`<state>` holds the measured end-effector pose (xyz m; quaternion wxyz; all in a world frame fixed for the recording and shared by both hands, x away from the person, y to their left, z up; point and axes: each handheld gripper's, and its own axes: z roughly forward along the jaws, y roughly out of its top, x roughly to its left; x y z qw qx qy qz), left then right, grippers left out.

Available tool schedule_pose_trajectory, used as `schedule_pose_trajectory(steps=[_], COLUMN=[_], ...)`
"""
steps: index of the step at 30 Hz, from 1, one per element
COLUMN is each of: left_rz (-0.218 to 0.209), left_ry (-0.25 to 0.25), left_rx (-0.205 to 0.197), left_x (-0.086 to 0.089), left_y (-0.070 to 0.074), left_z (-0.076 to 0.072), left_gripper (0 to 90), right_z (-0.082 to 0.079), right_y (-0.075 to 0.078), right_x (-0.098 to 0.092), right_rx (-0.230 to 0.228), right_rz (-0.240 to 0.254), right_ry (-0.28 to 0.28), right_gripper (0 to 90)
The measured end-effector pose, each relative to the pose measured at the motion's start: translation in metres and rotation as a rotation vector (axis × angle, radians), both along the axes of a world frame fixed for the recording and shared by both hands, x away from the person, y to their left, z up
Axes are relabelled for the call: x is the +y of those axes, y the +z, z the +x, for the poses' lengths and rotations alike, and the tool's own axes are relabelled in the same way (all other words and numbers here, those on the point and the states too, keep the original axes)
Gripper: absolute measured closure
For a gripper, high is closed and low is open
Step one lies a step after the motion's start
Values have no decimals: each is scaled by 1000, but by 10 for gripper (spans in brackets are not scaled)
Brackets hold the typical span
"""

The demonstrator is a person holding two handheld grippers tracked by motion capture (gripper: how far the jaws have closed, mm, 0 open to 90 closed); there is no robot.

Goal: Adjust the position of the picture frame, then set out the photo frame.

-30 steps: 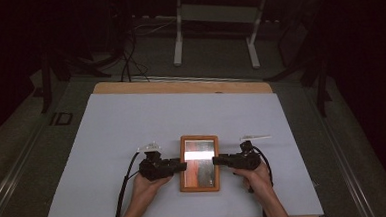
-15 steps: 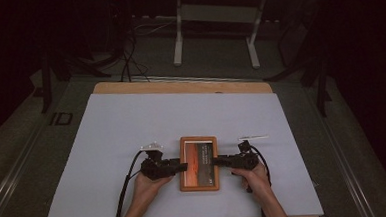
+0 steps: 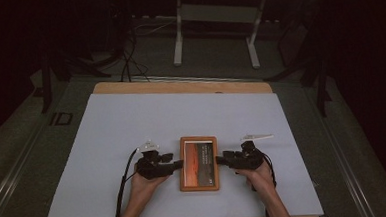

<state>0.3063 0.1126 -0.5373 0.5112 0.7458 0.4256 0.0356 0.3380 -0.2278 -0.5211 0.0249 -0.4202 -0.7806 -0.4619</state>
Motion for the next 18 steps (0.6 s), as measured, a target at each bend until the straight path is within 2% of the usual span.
schedule_pose_trajectory(steps=[2, 3, 5, 7, 10, 15, 18], left_rz=[62, 79, 93, 109, 140, 141, 146], left_ry=[35, 44, 59, 67, 65, 75, 71], left_rx=[-78, -110, -157, -190, -223, -248, -254], left_x=[-2, -2, -4, -5, -8, -10, -10], left_y=[6, 9, 15, 18, 21, 23, 25], left_z=[-6, -8, -12, -16, -20, -24, -28], left_gripper=[385, 386, 388, 391, 391, 392, 396], right_z=[-2, -4, -7, -10, -15, -19, -17], right_y=[4, 7, 11, 15, 22, 27, 30], right_x=[1, 2, 6, 10, 18, 23, 25], right_rx=[-38, -59, -108, -146, -203, -260, -295], right_rz=[-35, -55, -102, -127, -170, -222, -258], right_ry=[5, 9, -5, -8, 2, 8, -4], right_gripper=[456, 458, 466, 468, 466, 471, 582])
